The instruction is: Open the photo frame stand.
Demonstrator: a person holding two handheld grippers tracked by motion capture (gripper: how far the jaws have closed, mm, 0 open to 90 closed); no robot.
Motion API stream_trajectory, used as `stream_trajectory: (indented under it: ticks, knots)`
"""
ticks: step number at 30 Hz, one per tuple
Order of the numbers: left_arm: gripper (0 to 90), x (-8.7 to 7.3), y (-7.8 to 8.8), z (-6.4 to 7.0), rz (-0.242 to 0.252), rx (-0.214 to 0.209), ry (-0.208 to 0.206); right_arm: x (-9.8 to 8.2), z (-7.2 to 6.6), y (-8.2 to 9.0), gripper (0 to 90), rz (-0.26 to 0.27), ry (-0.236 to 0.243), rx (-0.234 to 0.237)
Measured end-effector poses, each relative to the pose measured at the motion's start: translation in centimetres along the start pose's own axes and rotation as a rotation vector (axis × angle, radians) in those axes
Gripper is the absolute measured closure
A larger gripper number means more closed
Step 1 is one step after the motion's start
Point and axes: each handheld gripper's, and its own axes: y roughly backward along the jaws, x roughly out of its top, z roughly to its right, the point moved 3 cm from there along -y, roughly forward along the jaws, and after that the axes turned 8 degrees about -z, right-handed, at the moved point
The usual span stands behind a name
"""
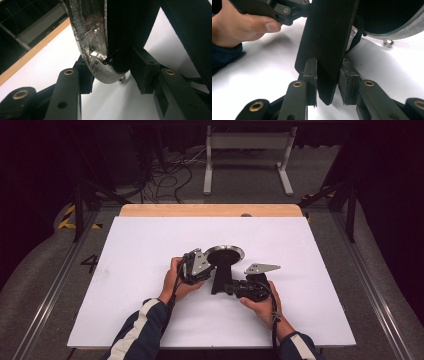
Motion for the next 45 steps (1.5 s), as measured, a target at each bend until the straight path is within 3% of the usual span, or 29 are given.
stream_trajectory:
  ticks: [10,23,27,30,33,41,45]
  knots:
    - [51.5,-0.3,0.2,0.2,-0.011,-0.020,0.018,-0.3,-0.1,-0.1,70.0,-0.019,0.008,-0.006]
    - [52.9,-0.9,0.8,-0.1,0.009,-0.026,0.063,-0.2,-0.1,0.3,70.6,0.002,0.024,-0.024]
    - [52.8,-1.1,1.2,-0.1,0.009,-0.040,0.060,-0.1,-0.2,0.8,70.8,0.016,0.036,-0.038]
    - [52.6,-1.4,1.7,-0.1,0.004,-0.051,0.063,-0.1,-0.2,1.1,71.8,0.023,0.046,-0.057]
    - [51.8,-1.8,2.3,-0.4,0.001,-0.075,0.080,0.1,-0.2,1.8,73.2,0.046,0.078,-0.106]
    - [47.9,-2.4,4.4,-0.8,0.014,-0.117,0.103,0.0,-0.4,2.9,75.9,0.072,0.114,-0.145]
    - [40.0,-3.1,5.5,-1.1,0.013,-0.138,0.127,0.1,-0.5,3.4,76.6,0.089,0.120,-0.150]
